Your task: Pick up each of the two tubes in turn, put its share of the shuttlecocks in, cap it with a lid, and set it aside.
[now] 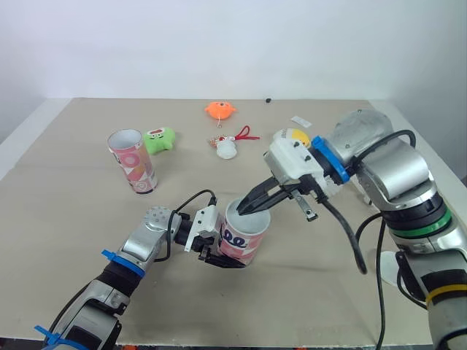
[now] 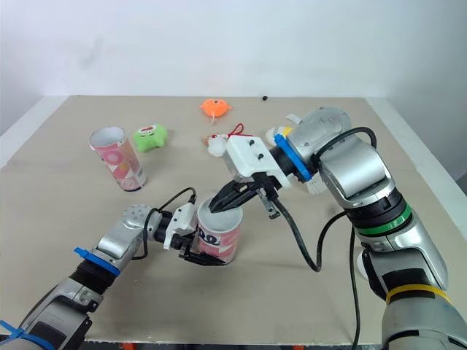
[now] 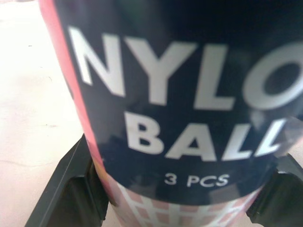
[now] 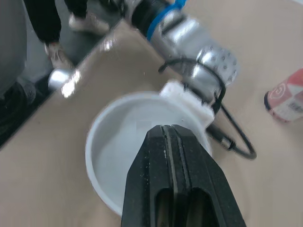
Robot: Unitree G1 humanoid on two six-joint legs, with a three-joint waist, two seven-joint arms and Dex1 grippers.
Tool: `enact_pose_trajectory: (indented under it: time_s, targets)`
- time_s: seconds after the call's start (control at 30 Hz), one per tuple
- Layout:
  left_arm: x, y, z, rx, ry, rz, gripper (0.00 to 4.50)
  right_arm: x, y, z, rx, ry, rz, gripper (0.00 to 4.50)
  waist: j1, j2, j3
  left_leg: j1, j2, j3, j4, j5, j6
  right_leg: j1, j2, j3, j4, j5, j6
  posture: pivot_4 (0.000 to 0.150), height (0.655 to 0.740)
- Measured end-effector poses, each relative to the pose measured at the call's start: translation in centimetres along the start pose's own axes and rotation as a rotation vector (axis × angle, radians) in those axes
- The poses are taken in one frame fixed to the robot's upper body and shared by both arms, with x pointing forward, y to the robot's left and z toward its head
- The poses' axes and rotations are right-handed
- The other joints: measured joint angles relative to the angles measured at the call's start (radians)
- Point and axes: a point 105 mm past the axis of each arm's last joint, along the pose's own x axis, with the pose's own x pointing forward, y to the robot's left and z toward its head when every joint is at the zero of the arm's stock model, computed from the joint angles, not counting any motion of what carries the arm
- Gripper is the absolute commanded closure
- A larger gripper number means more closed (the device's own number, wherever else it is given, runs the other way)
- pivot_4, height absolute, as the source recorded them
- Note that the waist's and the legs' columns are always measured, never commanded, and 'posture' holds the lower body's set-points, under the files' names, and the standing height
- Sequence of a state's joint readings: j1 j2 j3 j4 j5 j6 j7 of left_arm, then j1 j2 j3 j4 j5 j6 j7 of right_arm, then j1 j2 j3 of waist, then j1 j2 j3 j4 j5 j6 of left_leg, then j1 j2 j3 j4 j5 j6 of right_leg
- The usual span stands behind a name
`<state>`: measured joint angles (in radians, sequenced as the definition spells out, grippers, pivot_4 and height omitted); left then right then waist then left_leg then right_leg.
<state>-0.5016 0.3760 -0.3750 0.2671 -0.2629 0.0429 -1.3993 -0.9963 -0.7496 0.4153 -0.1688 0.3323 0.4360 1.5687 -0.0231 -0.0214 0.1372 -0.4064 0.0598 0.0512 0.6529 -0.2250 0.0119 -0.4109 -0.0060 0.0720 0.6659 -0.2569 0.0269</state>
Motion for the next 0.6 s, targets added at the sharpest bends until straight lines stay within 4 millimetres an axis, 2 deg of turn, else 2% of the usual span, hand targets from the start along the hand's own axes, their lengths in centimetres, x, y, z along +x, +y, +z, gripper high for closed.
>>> enact_pose_trajectory:
  time_s: [0.23, 0.4, 0.53, 0.6]
  targets:
    - [-0.1, 0.1, -0.2, -0.011, 0.001, 0.017, 1.43, 0.5, -0.5, 0.0, -0.241, 0.140, 0.036, 4.46, 0.000, -0.001, -0.001, 0.008, 0.001, 0.000, 0.000, 0.000, 0.000, 0.003, 0.000, 0.000, 0.000, 0.000, 0.000, 0.150, 0.7323]
    - [-0.2, 0.2, -0.7, -0.032, 0.002, 0.031, 1.43, 1.0, -0.9, -0.3, -0.306, 0.170, 0.045, 4.46, -0.001, -0.007, -0.008, 0.016, 0.004, 0.000, -0.001, -0.001, -0.001, 0.005, -0.001, 0.000, 0.000, 0.001, -0.003, 0.150, 0.7323]
    - [-0.3, 0.2, -0.6, -0.027, 0.000, 0.034, 1.43, 0.7, -1.2, -0.2, -0.179, 0.087, 0.032, 4.46, -0.001, -0.008, -0.008, 0.016, 0.006, 0.001, -0.001, -0.001, -0.002, 0.004, -0.003, 0.000, 0.000, 0.003, -0.005, 0.150, 0.7323]
    - [-0.2, 0.1, -0.4, -0.014, -0.003, 0.028, 1.43, -0.1, -1.3, 0.0, -0.045, -0.029, 0.010, 4.46, 0.000, -0.006, -0.006, 0.008, 0.005, 0.002, -0.002, -0.001, -0.002, 0.001, -0.005, 0.000, 0.000, 0.005, -0.009, 0.150, 0.7323]
